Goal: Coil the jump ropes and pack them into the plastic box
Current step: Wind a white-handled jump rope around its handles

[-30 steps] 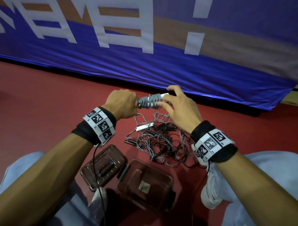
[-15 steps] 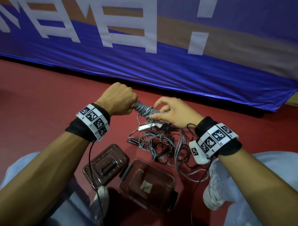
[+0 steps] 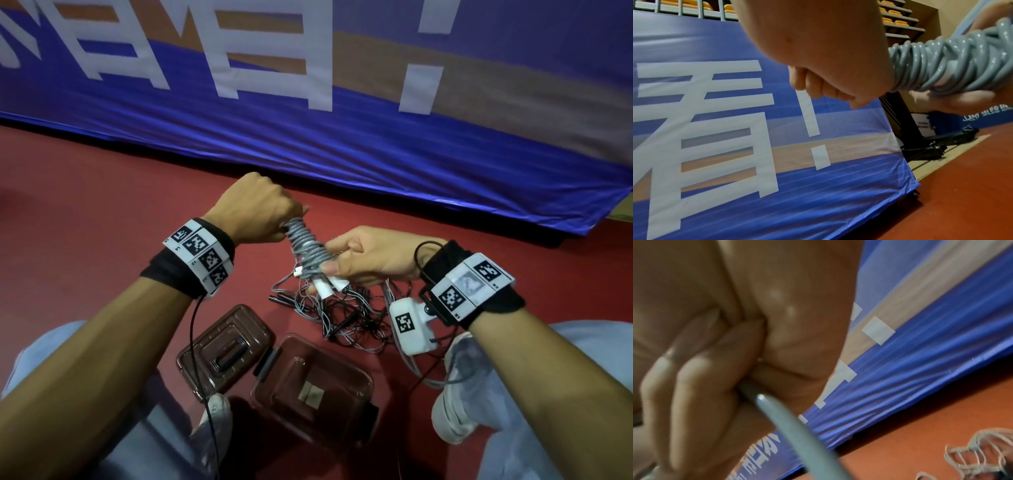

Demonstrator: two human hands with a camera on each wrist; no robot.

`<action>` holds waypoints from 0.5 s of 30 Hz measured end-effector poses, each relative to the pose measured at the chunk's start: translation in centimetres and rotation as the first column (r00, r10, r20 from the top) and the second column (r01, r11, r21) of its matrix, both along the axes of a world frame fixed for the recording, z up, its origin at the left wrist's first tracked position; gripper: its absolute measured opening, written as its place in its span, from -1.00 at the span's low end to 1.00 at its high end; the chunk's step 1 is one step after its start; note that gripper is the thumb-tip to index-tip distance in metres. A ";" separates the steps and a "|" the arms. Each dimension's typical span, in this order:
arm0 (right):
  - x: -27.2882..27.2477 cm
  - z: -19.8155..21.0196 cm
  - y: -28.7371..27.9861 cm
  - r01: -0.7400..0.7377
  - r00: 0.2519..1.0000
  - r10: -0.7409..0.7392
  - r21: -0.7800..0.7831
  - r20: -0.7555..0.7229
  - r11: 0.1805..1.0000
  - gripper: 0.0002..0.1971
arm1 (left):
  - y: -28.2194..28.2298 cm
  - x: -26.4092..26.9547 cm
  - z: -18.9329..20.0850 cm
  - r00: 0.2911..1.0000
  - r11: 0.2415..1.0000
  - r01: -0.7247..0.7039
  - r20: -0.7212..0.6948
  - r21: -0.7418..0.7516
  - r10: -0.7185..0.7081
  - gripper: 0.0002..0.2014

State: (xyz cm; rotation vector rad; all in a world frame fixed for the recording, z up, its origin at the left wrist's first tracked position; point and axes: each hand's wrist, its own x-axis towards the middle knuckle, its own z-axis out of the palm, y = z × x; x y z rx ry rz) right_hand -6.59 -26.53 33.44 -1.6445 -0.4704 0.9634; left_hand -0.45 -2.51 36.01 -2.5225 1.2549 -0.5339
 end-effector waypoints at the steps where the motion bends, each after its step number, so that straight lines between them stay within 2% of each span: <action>1: -0.1 0.1 0.0 0.011 0.999 -0.009 0.058 -0.037 0.998 -0.55 | 0.1 -0.1 0.0 1.000 0.998 -0.010 0.006 -0.065 0.011 -0.63; 4: 0.0 0.0 0.2 0.023 0.996 -0.003 0.213 -0.093 0.977 -0.36 | 0.1 -0.4 0.3 0.998 0.974 -0.064 -0.001 -0.217 0.065 -0.57; 7: 0.2 -0.4 0.5 0.041 0.993 -0.008 0.275 -0.121 0.961 -0.15 | 0.1 -0.6 0.2 0.990 0.934 -0.141 -0.058 -0.327 0.129 -0.52; 9: 0.2 -0.3 0.5 0.113 0.983 -0.060 0.313 -0.174 0.943 -0.13 | 0.0 -0.8 0.1 0.978 0.893 -0.209 -0.107 -0.399 0.181 -0.51; 12: 0.3 0.4 0.8 0.259 0.947 -0.160 0.369 -0.278 0.892 -0.22 | -0.4 -1.2 0.1 0.928 0.823 -0.365 -0.236 -0.436 0.287 -0.53; 15: 0.5 0.3 1.5 0.379 0.899 -0.217 0.423 -0.381 0.823 -0.17 | -0.8 -1.2 0.3 0.825 0.753 -0.551 -0.370 -0.361 0.427 -0.76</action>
